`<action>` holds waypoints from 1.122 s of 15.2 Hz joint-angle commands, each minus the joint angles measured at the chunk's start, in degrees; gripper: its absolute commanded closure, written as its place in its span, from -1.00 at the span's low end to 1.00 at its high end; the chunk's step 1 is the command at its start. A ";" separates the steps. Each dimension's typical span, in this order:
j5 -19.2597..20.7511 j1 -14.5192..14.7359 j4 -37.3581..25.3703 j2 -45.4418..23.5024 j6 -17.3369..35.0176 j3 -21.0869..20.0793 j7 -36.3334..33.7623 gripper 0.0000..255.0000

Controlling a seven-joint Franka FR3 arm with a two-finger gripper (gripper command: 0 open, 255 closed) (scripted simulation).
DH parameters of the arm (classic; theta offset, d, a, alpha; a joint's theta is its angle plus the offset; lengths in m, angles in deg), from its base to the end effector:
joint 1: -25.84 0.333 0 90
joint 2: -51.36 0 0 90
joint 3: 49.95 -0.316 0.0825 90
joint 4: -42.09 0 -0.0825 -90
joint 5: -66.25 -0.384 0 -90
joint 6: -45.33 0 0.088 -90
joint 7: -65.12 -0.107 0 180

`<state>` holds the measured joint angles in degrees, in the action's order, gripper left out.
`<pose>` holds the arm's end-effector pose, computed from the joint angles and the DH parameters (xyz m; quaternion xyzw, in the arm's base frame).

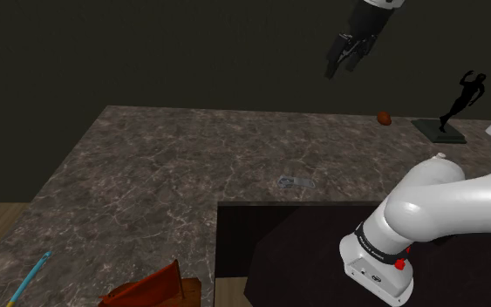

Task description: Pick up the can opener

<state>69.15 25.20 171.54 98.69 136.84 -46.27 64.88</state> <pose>0.2957 -0.0365 0.6502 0.9962 -0.0327 0.0812 0.0038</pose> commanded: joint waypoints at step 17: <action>3.11 7.86 30.78 2.21 26.40 10.33 24.20 -1.00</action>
<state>72.02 32.43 201.07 101.91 161.07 -36.74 87.37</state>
